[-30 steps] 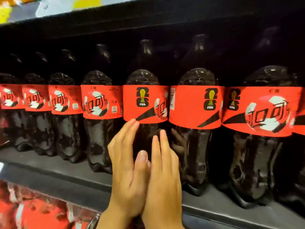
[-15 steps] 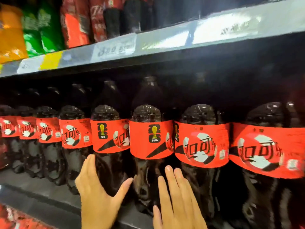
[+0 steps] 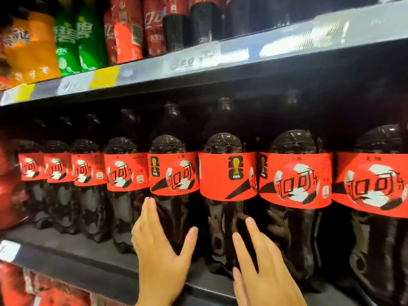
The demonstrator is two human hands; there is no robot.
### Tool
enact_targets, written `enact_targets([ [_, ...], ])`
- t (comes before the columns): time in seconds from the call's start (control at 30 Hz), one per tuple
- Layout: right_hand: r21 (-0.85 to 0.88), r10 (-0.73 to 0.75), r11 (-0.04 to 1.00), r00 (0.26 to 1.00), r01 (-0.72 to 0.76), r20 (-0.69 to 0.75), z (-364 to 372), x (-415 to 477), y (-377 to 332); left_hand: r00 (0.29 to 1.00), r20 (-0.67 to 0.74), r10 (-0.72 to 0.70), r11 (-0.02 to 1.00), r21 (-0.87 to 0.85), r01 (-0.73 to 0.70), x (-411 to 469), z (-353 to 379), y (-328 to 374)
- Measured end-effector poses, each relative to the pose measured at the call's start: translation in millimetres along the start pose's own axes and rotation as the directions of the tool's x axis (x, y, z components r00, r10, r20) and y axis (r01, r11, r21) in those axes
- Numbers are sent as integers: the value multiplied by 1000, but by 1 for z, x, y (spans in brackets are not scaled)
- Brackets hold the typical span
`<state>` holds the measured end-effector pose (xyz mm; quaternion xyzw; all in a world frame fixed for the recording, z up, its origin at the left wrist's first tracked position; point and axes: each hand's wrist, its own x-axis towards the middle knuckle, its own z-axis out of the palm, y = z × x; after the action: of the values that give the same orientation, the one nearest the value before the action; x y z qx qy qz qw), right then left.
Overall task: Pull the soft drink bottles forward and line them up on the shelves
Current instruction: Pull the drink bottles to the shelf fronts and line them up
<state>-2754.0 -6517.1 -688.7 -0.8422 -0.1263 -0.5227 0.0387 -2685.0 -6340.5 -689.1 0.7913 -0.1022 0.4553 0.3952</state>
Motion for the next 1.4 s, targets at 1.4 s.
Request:
enact_targets([
  [1.4,387,161,901,979,-198,126,-19,-19,-28,845,215,490,871,-155,-465,-45,-1,22],
])
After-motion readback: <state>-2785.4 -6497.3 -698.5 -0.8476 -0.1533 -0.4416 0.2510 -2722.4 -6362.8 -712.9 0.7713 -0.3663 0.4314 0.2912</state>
